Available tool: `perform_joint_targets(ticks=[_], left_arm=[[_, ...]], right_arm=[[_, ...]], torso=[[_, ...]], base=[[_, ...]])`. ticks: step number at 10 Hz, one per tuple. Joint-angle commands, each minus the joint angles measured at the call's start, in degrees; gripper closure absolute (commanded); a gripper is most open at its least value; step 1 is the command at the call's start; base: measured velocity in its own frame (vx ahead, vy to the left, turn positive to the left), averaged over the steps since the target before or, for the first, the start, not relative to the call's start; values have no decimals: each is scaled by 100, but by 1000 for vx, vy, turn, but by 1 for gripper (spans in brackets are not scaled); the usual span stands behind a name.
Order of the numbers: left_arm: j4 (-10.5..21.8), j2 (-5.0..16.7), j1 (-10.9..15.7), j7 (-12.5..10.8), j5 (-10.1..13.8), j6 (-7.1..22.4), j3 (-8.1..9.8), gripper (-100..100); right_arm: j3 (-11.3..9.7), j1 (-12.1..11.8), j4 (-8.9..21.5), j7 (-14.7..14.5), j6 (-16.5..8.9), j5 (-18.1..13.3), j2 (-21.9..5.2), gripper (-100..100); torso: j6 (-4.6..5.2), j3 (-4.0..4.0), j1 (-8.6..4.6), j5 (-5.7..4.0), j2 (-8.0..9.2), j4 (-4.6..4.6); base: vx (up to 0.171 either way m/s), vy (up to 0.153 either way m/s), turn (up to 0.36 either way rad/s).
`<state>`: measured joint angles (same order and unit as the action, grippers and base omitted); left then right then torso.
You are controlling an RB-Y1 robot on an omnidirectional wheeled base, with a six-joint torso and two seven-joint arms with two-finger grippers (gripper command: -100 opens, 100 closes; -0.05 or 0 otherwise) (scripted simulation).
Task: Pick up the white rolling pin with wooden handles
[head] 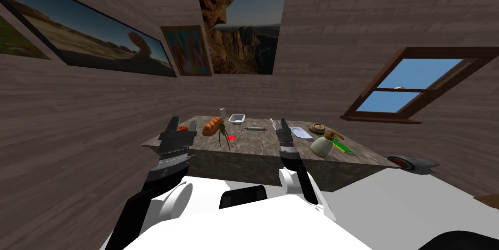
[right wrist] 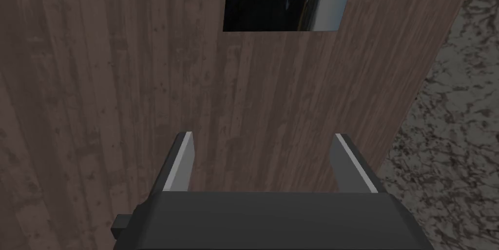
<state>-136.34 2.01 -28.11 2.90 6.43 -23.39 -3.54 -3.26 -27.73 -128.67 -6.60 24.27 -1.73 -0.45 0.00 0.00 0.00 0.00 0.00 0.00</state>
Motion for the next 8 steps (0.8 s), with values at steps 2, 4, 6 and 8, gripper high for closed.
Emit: perform_joint_targets(ticks=[2, 4, 6, 8], left_arm=[[0, 0, 0, 0, 0, 0, 0, 0], [0, 0, 1, 0, 0, 0, 0, 0], [0, 0, 1, 0, 0, 0, 0, 0], [0, 0, 1, 0, 0, 0, 0, 0]], right_arm=[[-2, 31, 139, -33, 19, -73, -383, -100], [-4, 80, 329, -79, 54, -176, -743, -100], [-4, 114, 446, -108, 79, -240, -1047, -100], [-2, 154, 575, -140, 110, -311, -1319, -100]], torso=[[-1, 1, 1, 0, 2, 0], [-2, 5, 7, 2, 10, 2], [-2, 10, 9, 2, 17, 4], [-2, 8, 9, 2, 13, 3]], base=[[-14, 12, 72], [-36, 28, 151], [-39, 26, 114], [-33, 28, 98]])
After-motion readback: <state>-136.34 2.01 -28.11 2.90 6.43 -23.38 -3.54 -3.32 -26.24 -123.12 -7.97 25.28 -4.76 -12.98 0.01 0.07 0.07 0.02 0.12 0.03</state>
